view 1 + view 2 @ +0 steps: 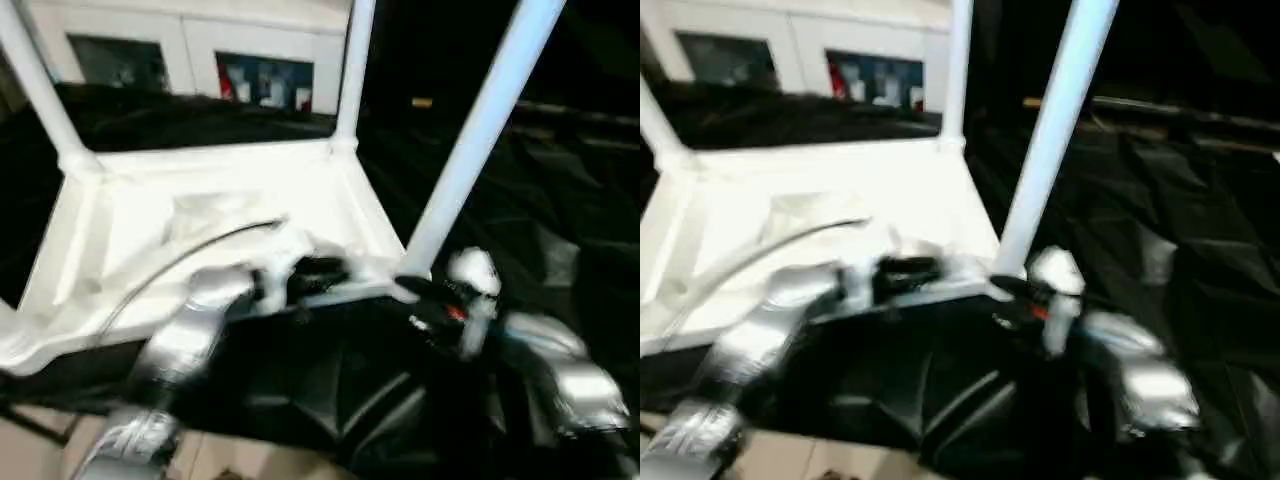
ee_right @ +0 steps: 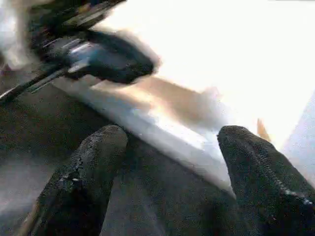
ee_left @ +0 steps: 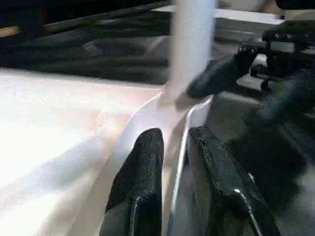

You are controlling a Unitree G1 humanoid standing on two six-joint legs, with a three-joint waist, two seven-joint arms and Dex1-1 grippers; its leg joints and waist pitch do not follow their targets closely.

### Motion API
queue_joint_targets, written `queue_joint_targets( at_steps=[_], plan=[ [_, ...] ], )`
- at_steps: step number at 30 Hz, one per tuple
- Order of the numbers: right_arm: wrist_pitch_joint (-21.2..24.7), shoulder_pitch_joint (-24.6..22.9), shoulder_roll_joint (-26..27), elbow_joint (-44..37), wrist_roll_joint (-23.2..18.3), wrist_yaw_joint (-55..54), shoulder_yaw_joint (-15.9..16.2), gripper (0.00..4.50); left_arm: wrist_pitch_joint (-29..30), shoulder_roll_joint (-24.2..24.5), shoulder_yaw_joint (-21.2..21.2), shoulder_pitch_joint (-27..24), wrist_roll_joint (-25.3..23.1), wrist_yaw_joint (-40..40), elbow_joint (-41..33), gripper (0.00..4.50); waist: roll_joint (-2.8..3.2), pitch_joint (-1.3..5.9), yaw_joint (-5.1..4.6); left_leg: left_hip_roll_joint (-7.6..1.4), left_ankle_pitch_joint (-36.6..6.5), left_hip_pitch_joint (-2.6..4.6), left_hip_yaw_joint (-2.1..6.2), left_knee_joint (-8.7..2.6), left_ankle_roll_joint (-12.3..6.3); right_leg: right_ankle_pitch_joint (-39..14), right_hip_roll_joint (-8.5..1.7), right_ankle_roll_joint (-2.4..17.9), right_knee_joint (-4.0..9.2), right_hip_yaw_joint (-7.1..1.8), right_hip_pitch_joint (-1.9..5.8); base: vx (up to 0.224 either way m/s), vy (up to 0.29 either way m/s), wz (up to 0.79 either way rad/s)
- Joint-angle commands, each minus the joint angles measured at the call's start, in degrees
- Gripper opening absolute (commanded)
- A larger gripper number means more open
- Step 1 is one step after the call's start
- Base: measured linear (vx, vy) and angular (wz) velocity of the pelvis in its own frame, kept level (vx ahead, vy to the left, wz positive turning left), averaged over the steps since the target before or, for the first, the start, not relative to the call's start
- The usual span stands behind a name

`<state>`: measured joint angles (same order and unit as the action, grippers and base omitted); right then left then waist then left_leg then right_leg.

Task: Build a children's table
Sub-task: Rotate leg to tighten, then rotate table base

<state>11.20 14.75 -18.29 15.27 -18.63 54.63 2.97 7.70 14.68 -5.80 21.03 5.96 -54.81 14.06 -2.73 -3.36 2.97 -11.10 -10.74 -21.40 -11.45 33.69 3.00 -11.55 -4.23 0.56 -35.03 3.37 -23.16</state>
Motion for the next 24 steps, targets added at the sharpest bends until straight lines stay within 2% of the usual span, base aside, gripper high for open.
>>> queue_joint_targets(
  at_steps=[1, 2, 3, 4, 5, 6, 7, 8, 9, 10, 12, 13, 14, 15, 16, 17, 18, 19, 20, 21, 22, 24],
  plan=[
    [-0.5, 1.2, 0.9, 1.8, 0.2, -1.8, 0.2, 3.44, 3.3, 1.2, 2.8, -2.8, 1.2, 2.2, -6.8, 1.37, -0.47, 2.64, 0.30, -3.11, -11.3, 0.96, 1.06, -4.33, -3.34, -11.4, -3.93, 13.2, 4.56, -2.79, 1.80, 0.000, 0.000, 0.00],
    [-0.7, 2.0, 2.5, 2.9, -0.2, -2.8, 0.1, 3.44, 5.5, 2.5, 5.3, -6.7, 1.9, 3.5, -11.9, 1.41, -0.54, 2.57, 0.62, -3.29, -11.4, 1.12, 1.12, -4.36, -3.15, -10.8, -4.08, 13.4, 4.29, -2.80, 1.76, 0.000, 0.000, 0.00],
    [-0.7, 2.1, 2.7, 3.1, -0.2, -2.9, 0.1, 3.44, 5.8, 2.7, 5.6, -7.2, 2.0, 3.6, -12.6, 1.41, -0.33, 2.55, 0.52, -3.38, -10.7, 0.62, 1.32, -4.62, -2.93, -9.5, -4.27, 13.5, 3.89, -2.84, 2.16, 0.000, 0.000, 0.00],
    [-0.7, 2.6, 3.7, 3.7, -0.5, -3.2, -0.1, 3.44, 7.1, 3.5, 7.3, -9.8, 2.4, 4.2, -15.8, 1.49, -0.54, 2.02, 0.53, -3.25, -11.1, 0.99, 1.08, -4.69, -2.87, -9.5, -3.77, 12.9, 4.19, -2.86, 1.63, 0.000, 0.000, 0.00],
    [-1.6, 3.2, 4.7, 4.8, -0.2, -4.4, -0.3, 3.44, 8.7, 4.4, 9.3, -13.0, 3.3, 4.2, -19.3, 1.49, -0.70, 1.43, 0.51, -3.34, -12.1, 0.62, 1.32, -5.09, -2.53, -10.4, -4.06, 13.0, 4.10, -2.89, 1.71, 0.000, 0.000, 0.00],
    [-2.3, 3.8, 5.6, 5.8, 0.1, -5.6, -0.7, 3.44, 10.2, 5.2, 10.8, -15.6, 4.1, 4.1, -22.4, 1.67, -0.74, 1.24, 0.51, -3.25, -13.0, 0.74, 1.23, -5.25, -2.16, -11.8, -3.89, 12.5, 4.35, -2.89, 1.59, 0.000, 0.000, 0.00],
    [-3.3, 4.7, 6.7, 7.4, 0.5, -7.6, -1.4, 3.44, 11.7, 6.0, 12.6, -18.7, 5.0, 3.8, -25.4, 1.67, -0.82, 0.80, 0.47, -3.31, -14.5, 1.01, 1.23, -5.39, -1.22, -13.3, -3.91, 12.1, 4.57, -3.00, 1.17, 0.000, 0.000, 0.00],
    [-4.5, 5.8, 7.5, 9.2, 1.0, -10.1, -2.2, 3.44, 13.8, 6.8, 14.0, -21.5, 6.0, 3.9, -28.4, 1.77, -0.77, 0.72, 0.37, -3.30, -15.2, 0.93, 1.32, -5.56, -0.83, -14.0, -3.90, 12.0, 4.60, -3.04, 1.28, 0.000, 0.000, 0.00],
    [-5.2, 6.8, 8.1, 10.9, 1.3, -12.3, -2.9, 3.44, 15.0, 7.4, 15.1, -23.9, 6.5, 3.8, -30.4, 1.83, -0.93, 0.46, 0.21, -3.38, -16.2, 1.10, 1.42, -5.66, 0.26, -14.7, -4.00, 12.1, 4.51, -3.08, 1.02, 0.000, 0.000, 0.00],
    [-5.7, 7.9, 8.8, 12.7, 1.3, -14.4, -3.9, 3.44, 15.5, 8.0, 16.5, -26.3, 6.6, 3.8, -31.7, 1.86, -1.21, -0.03, 0.10, -3.19, -17.5, 1.08, 1.31, -5.86, 0.62, -16.7, -3.69, 11.0, 4.93, -3.14, 0.88, 0.000, 0.000, 0.00],
    [-6.5, 9.1, 9.3, 14.5, 1.7, -16.5, -4.8, 3.44, 16.4, 8.6, 17.5, -28.7, 7.0, 4.3, -33.3, 2.11, -1.10, -0.35, 0.15, -3.15, -18.8, 1.44, 1.39, -5.86, 1.27, -17.8, -3.70, 10.3, 5.00, -3.33, 0.60, 0.000, 0.000, 0.00],
    [-7.3, 11.1, 10.1, 17.7, 1.9, -20.4, -6.6, 3.44, 17.4, 9.5, 19.9, -32.9, 7.6, 5.4, -35.6, 2.22, -1.82, -0.88, -0.06, -3.07, -19.0, 1.05, 1.47, -5.91, 1.36, -18.5, -3.85, 10.1, 4.74, -3.45, 0.56, 0.000, 0.000, 0.00],
    [-7.9, 12.1, 10.3, 19.3, 2.3, -22.5, -7.4, 3.44, 17.6, 9.9, 21.3, -34.9, 7.8, 5.5, -36.3, 2.22, -1.97, -1.03, -0.10, -2.94, -18.7, 0.76, 1.57, -6.13, 1.24, -19.4, -3.91, 9.4, 5.04, -3.44, 0.89, 0.000, 0.000, 0.00],
    [-8.8, 13.2, 10.4, 21.1, 2.8, -24.7, -7.9, 3.44, 18.0, 10.3, 22.9, -37.0, 8.1, 5.5, -37.3, 2.31, -1.61, -1.00, -0.05, -3.01, -17.7, 1.26, 1.41, -5.97, 1.44, -18.4, -3.76, 8.9, 5.02, -3.50, 0.55, 0.000, 0.000, 0.00],
    [-9.4, 14.0, 10.4, 22.5, 3.1, -26.2, -8.3, 3.44, 18.3, 10.7, 24.0, -38.6, 8.3, 5.4, -38.2, 2.52, -2.27, -1.36, -0.19, -2.95, -16.4, 1.31, 1.16, -5.87, 1.30, -15.9, -3.43, 8.8, 4.89, -3.53, 0.35, 0.000, 0.000, 0.00],
    [-10.4, 15.0, 10.2, 24.6, 3.8, -28.2, -8.6, 3.44, 19.2, 11.1, 25.3, -40.4, 9.0, 5.3, -39.3, 2.58, -2.19, -1.40, 0.08, -2.85, -15.9, 1.42, 1.08, -5.87, 1.23, -14.9, -3.35, 8.5, 4.76, -3.58, 0.46, 0.000, 0.000, 0.00],
    [-11.2, 15.9, 10.0, 26.5, 4.3, -30.2, -8.8, 3.44, 19.9, 11.7, 26.5, -42.1, 9.6, 4.8, -40.4, 2.58, -2.09, -1.36, 0.18, -2.90, -15.2, 1.75, 0.92, -5.71, 1.32, -13.4, -3.36, 8.8, 4.52, -3.63, 0.24, 0.000, 0.000, 0.00],
    [-11.7, 17.0, 9.8, 28.6, 4.8, -32.2, -9.0, 3.44, 20.9, 12.3, 27.8, -44.3, 10.4, 3.9, -41.8, 2.63, -2.63, -1.41, 0.01, -2.71, -12.5, 1.21, 0.92, -5.61, 0.89, -9.9, -3.23, 9.2, 4.09, -3.56, 0.79, 0.000, 0.000, 0.00],
    [-12.3, 17.9, 9.4, 30.5, 5.6, -34.3, -9.1, 3.44, 21.6, 12.8, 29.2, -46.5, 11.2, 2.9, -43.1, 2.72, -2.39, -1.34, 0.18, -2.71, -11.4, 1.46, 0.80, -5.50, 0.80, -8.1, -3.19, 9.4, 3.81, -3.56, 0.73, 0.000, 0.000, 0.00],
    [-12.3, 18.0, 9.4, 30.7, 5.7, -34.5, -9.1, 3.44, 21.7, 12.8, 29.3, -46.7, 11.3, 2.8, -43.2, 2.85, -2.52, -1.30, 0.15, -2.64, -10.1, 1.59, 0.66, -5.34, 0.46, -6.0, -3.02, 9.5, 3.68, -3.56, 0.76, 0.000, 0.000, 0.00],
    [-13.4, 19.8, 8.8, 34.0, 6.4, -37.1, -9.5, 3.44, 23.4, 13.8, 32.3, -51.7, 12.8, 0.6, -45.5, 2.95, -2.58, -1.27, 0.10, -2.51, -7.5, 1.54, 0.43, -5.07, -0.49, -1.7, -2.78, 10.0, 3.12, -3.64, 0.96, 0.000, 0.000, 0.00],
    [-14.9, 21.6, 8.6, 37.1, 6.4, -38.5, -10.3, 3.44, 24.2, 15.1, 34.8, -56.4, 13.9, -0.8, -46.8, 3.14, -2.86, -1.39, -0.17, -2.38, -7.8, 1.19, 0.32, -4.96, -0.82, -1.4, -2.82, 10.6, 3.02, -3.79, 1.18, 0.000, 0.000, 0.00]
  ],
)
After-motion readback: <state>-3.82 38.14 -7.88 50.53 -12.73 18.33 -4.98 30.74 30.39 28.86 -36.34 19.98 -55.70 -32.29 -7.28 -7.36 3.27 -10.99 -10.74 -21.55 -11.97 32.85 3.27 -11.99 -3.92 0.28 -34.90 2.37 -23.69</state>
